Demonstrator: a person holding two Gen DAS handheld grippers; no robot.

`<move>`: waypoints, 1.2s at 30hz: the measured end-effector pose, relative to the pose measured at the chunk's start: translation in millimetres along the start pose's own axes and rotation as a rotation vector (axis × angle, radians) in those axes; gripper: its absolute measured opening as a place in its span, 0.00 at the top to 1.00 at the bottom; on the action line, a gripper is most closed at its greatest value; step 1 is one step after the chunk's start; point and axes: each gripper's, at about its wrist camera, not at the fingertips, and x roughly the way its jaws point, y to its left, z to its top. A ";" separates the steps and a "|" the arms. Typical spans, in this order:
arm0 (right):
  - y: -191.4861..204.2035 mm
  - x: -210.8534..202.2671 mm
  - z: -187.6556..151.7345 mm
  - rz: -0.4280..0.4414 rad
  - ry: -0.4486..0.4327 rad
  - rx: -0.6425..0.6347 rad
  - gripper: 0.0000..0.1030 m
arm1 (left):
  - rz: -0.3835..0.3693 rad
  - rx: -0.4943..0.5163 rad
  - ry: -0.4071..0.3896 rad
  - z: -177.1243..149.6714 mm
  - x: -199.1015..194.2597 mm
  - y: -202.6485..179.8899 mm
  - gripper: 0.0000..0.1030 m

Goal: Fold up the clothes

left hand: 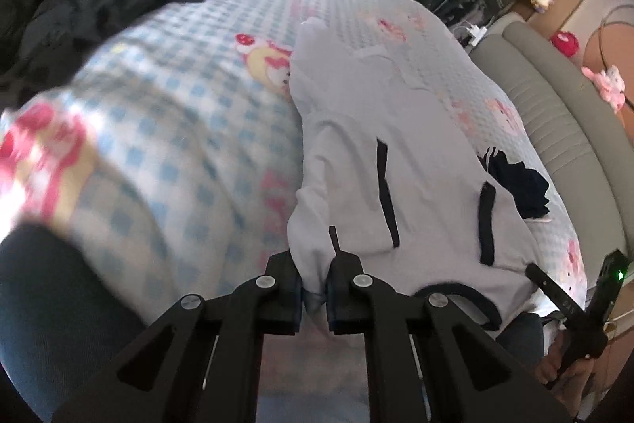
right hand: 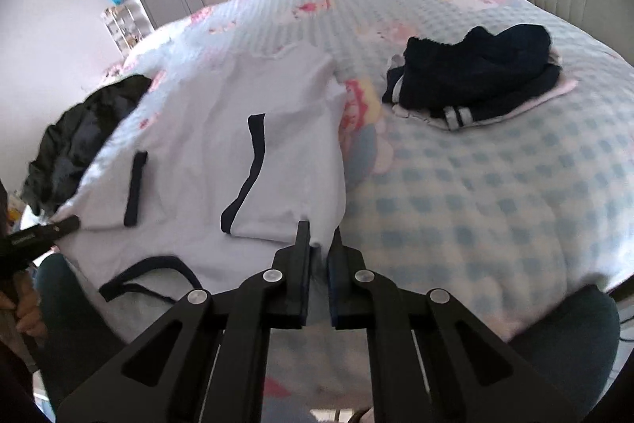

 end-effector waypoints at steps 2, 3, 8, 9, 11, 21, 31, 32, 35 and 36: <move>3.8 -1.0 -8.4 0.002 0.018 0.010 0.95 | 0.016 -0.010 0.024 -12.1 3.5 4.2 0.92; 3.9 0.2 -15.9 0.005 0.040 0.016 0.95 | 0.013 -0.017 0.051 -17.0 8.8 7.6 0.92; -5.6 37.7 -39.6 0.018 0.226 0.061 0.93 | -0.009 -0.105 0.169 -20.1 26.3 28.6 0.87; -8.2 36.6 -38.4 0.027 0.226 0.073 0.91 | -0.028 -0.104 0.147 -17.5 19.5 29.7 0.85; -13.0 25.6 -32.0 0.043 0.189 0.092 0.88 | -0.038 -0.087 0.082 -14.1 2.7 30.8 0.83; 15.0 23.9 41.0 0.022 0.067 -0.061 0.83 | 0.042 0.042 0.028 63.9 47.2 19.3 0.86; 107.2 81.4 77.0 0.169 0.155 -0.278 0.83 | -0.077 0.027 0.142 88.4 113.7 25.0 0.82; 121.7 89.9 78.4 0.205 0.169 -0.293 0.83 | -0.090 0.027 0.149 88.9 118.0 25.2 0.82; 164.9 117.5 81.5 0.270 0.208 -0.341 0.83 | -0.113 0.054 0.160 86.6 127.6 21.9 0.82; 178.6 126.8 81.7 0.275 0.217 -0.356 0.83 | -0.115 0.071 0.158 85.4 128.7 19.0 0.82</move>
